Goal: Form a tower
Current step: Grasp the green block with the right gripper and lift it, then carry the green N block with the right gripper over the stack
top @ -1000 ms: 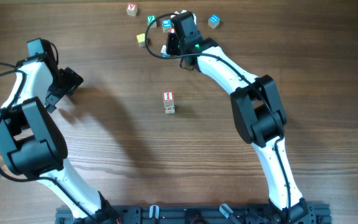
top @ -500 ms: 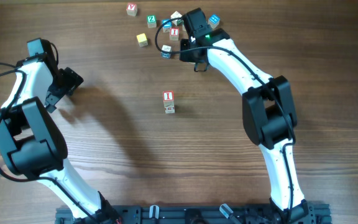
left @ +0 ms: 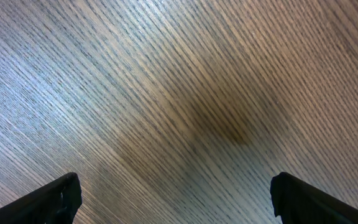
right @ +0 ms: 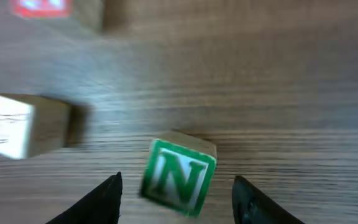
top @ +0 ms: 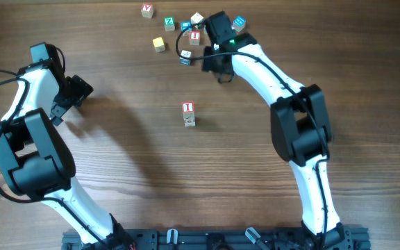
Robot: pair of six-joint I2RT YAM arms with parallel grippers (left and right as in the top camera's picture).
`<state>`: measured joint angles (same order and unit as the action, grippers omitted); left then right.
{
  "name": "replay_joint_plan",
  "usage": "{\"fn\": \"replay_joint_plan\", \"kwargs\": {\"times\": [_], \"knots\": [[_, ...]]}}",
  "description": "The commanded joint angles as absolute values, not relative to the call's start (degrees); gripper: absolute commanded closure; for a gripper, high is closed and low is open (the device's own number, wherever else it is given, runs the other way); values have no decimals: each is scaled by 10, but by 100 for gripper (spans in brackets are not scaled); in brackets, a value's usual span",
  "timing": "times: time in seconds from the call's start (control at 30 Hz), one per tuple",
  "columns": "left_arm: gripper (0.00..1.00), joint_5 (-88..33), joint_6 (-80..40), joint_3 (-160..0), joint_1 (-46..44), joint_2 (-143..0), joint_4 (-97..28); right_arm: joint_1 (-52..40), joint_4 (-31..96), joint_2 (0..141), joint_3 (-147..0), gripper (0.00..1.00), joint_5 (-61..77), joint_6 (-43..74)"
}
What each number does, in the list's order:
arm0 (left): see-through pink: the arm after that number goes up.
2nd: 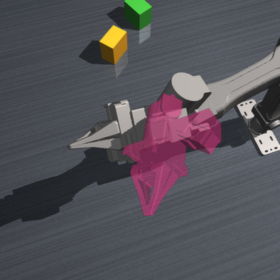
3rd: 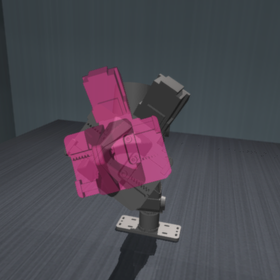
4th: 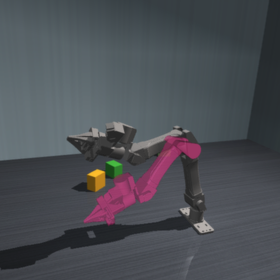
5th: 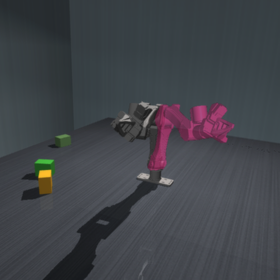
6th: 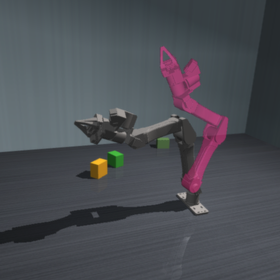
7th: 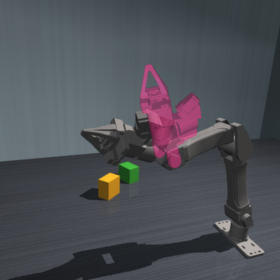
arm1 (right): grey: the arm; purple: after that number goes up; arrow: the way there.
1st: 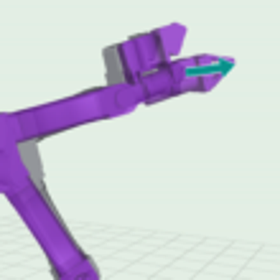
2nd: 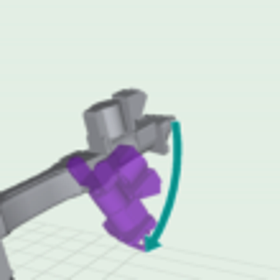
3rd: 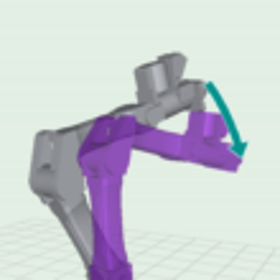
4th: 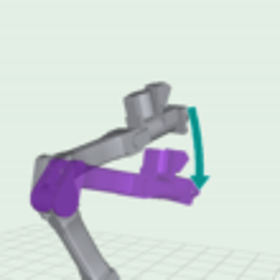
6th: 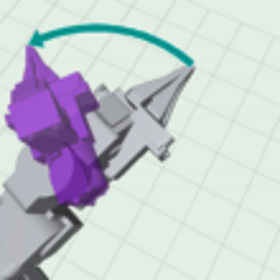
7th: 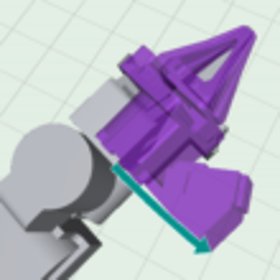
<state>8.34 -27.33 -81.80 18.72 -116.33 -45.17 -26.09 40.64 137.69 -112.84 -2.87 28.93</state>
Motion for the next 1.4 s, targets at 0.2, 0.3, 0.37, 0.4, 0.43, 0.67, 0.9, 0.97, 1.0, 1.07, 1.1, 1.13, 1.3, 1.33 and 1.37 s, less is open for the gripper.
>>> {"fn": "replay_joint_plan", "kwargs": {"times": [0.2, 0.3, 0.37, 0.4, 0.43, 0.67, 0.9, 0.97, 1.0, 1.07, 1.1, 1.13, 1.3, 1.33, 1.37], "knots": [[0, 89, -274, -815, 189, -1164, -452, -262, 363, 1398, -1127, 42, -90, 301], [0, 89, -274, -815, 189, -1164, -452, -262, 350, 1398, -1127, 51, -90, 300], [0, 89, -274, -815, 189, -1164, -452, -262, 351, 1398, -1127, 57, -90, 300], [0, 89, -274, -815, 189, -1164, -452, -262, 354, 1398, -1127, 61, -91, 297], [0, 89, -275, -815, 189, -1164, -452, -262, 354, 1397, -1127, 65, -93, 277], [0, 89, -275, -815, 189, -1164, -452, -262, 430, 1371, -1128, 63, -90, 240], [0, 89, -275, -815, 189, -1164, -452, -261, 432, 1369, -1128, 59, -91, 219], [0, 89, -275, -815, 189, -1164, -452, -262, 438, 1366, -1129, 59, -90, 210], [0, 89, -275, -815, 189, -1164, -452, -262, 442, 1364, -1129, 59, -91, 209], [0, 89, -275, -815, 189, -1164, -452, -262, 442, 1364, -1129, 59, -90, 209], [0, 89, -274, -815, 189, -1164, -452, -262, 441, 1364, -1129, 59, -91, 209], [0, 89, -275, -815, 189, -1164, -452, -262, 435, 1364, -1129, 60, -90, 210], [0, 89, -274, -815, 189, -1164, -452, -262, 431, 1358, -1129, 66, -90, 210], [0, 89, -275, -815, 189, -1164, -452, -262, 431, 1348, -1129, 69, -90, 210], [0, 89, -274, -815, 189, -1164, -452, -262, 432, 1333, -1129, 71, -90, 210]]}}
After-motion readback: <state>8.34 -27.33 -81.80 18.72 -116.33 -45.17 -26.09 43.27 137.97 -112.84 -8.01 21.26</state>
